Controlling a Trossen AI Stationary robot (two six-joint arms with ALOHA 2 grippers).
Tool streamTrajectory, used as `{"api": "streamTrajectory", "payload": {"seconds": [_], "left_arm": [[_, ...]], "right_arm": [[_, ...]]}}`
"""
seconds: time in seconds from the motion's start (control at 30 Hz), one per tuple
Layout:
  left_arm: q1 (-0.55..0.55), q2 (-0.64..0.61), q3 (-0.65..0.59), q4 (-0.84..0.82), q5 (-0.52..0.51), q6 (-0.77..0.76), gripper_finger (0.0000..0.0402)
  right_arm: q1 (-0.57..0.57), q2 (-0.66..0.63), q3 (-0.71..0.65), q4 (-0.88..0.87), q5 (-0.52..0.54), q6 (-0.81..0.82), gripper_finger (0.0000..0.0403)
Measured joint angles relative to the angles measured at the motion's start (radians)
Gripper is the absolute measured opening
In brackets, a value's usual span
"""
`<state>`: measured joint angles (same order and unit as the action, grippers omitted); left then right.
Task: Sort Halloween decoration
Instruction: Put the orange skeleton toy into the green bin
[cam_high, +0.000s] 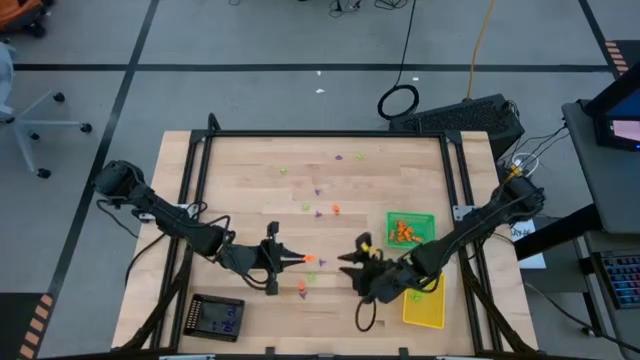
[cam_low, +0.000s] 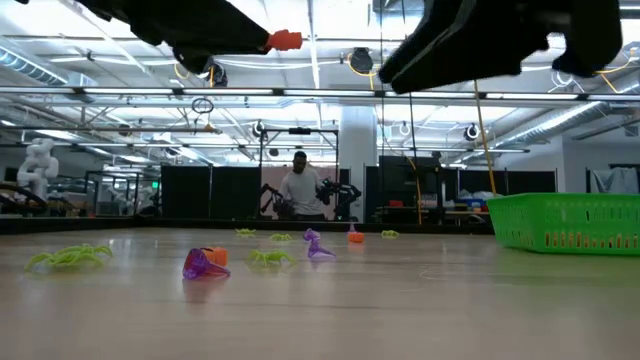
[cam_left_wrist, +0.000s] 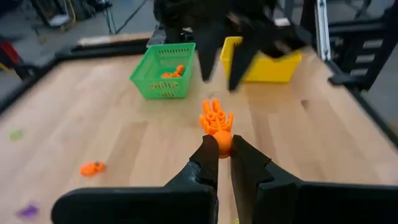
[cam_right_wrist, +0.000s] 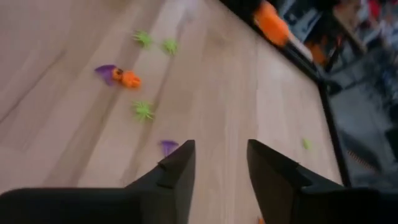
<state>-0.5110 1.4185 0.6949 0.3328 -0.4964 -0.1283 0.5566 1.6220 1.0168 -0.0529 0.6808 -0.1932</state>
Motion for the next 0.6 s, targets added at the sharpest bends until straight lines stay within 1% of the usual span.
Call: {"api": "streamTrajectory", "payload": {"seconds": [0.07,0.17,0.23,0.3,0.4,0.5,0.6], "left_arm": [[0.0,0.0,0.0,-0.001,0.016,-0.057,0.0017],[0.0,0.001,0.0,-0.001,0.048,-0.106,0.0017],[0.0,0.001,0.0,-0.001,0.071,-0.127,0.0017],[0.0,0.001,0.0,0.0,0.093,-0.129,0.0017],[0.0,0.01,0.0,0.006,0.115,-0.13,0.0017],[0.0,0.032,0.0,0.033,0.154,-0.133,0.0017],[0.0,0.06,0.0,0.07,0.191,-0.132,0.0017]], "right_arm": [[0.006,0.042,0.0,0.089,0.017,-0.097,0.0154],[0.013,0.094,0.0,0.265,0.077,-0.333,0.0193],[0.016,0.126,0.0,0.4,0.093,-0.514,0.0215],[0.022,0.164,0.0,0.534,0.107,-0.661,0.023],[0.024,0.217,0.0,0.68,0.102,-0.813,0.024],[0.023,0.254,0.0,0.754,0.102,-0.92,0.0241],[0.023,0.281,0.0,0.819,0.1,-0.994,0.0231]]}}
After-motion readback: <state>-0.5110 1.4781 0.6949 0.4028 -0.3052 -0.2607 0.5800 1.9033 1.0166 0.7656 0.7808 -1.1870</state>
